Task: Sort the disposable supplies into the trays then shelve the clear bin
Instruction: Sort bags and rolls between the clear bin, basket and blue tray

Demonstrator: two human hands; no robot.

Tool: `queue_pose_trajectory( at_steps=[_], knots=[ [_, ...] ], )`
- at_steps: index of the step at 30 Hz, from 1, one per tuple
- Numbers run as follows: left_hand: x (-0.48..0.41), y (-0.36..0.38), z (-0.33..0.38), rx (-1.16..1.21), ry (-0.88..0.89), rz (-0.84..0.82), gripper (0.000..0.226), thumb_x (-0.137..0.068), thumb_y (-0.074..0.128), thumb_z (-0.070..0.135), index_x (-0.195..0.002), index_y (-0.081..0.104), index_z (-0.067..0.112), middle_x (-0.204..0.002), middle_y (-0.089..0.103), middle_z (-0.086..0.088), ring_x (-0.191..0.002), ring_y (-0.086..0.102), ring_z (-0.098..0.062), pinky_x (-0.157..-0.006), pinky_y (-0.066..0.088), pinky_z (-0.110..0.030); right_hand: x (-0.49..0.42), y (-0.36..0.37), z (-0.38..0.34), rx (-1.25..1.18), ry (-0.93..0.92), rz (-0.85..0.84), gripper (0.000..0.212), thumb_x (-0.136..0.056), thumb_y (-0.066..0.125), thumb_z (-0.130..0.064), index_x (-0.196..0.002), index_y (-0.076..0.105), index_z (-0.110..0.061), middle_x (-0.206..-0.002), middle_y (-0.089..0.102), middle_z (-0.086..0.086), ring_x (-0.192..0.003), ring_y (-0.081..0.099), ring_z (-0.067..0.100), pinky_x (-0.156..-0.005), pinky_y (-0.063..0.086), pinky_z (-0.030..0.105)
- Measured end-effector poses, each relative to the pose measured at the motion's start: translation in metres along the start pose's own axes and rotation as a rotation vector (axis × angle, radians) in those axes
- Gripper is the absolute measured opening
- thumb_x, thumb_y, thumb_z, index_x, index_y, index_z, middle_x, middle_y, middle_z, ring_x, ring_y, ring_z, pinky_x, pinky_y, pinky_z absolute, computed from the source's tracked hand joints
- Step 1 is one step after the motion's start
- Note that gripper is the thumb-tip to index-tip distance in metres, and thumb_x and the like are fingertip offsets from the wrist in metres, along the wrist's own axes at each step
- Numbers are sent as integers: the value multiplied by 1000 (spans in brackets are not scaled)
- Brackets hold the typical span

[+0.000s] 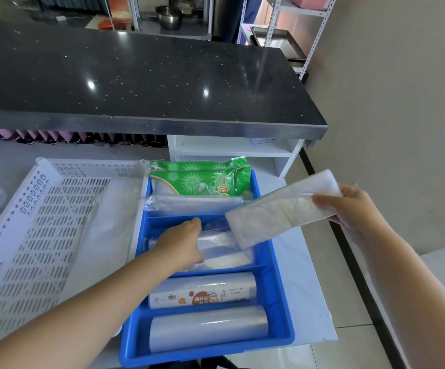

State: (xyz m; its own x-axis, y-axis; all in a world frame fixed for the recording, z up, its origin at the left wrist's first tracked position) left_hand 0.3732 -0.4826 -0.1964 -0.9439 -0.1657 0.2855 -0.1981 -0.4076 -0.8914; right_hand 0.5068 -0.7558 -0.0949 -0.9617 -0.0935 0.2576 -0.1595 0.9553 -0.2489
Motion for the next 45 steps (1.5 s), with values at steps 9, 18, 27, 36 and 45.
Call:
queue_pose_trajectory(
  at_steps=[9, 18, 27, 36, 45],
  knots=[
    [18, -70, -4, 36, -28, 206, 12, -79, 63, 28, -85, 63, 18, -78, 61, 0, -74, 57, -24, -56, 34, -25, 3, 13, -2, -271, 12, 59, 18, -80, 61, 4, -86, 65, -13, -85, 69, 4, -70, 67, 16, -64, 53, 27],
    [57, -171, -54, -182, -197, 615, 19, -78, 62, 22, -64, 50, 17, -59, 47, 2, -51, 39, -16, -46, 22, -22, 18, 55, 18, -399, 137, 27, 20, -80, 62, 6, -96, 61, -5, -85, 68, 8, -69, 67, 17, -53, 55, 20],
    [54, -160, -57, 151, -126, 414, 15, -73, 71, 28, -84, 63, 21, -72, 64, 0, -64, 59, -22, -57, 43, -28, 55, 144, 52, 257, 105, -72, 9, -80, 65, -10, -88, 61, -12, -78, 64, 5, -74, 62, 25, -70, 55, 41],
    [32, -137, -23, 139, 74, 257, 20, -74, 69, 31, -86, 65, 16, -80, 63, 0, -77, 60, -24, -63, 46, -28, 56, 110, -11, 360, -538, 90, 48, -80, 54, 3, -107, 60, -35, -107, 65, -7, -94, 59, 6, -82, 49, 20],
    [9, -69, 11, 62, 182, 50, 15, -73, 67, 31, -79, 61, 18, -60, 50, 4, -65, 51, -19, -46, 25, -21, 44, 128, 3, 1083, -630, -459, 28, -80, 65, -29, -108, 63, -28, -99, 70, 1, -93, 61, 27, -71, 42, 29]
  ],
)
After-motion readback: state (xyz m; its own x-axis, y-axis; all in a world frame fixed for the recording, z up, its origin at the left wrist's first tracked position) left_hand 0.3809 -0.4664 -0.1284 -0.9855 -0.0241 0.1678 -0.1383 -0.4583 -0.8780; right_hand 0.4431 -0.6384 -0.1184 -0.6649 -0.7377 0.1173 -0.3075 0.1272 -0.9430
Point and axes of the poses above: each hand's wrist, its own x-axis away from the middle knuckle, its own y-axis out of the palm, z = x × y, the point moved 1 cm from there along -x, towards the middle knuckle
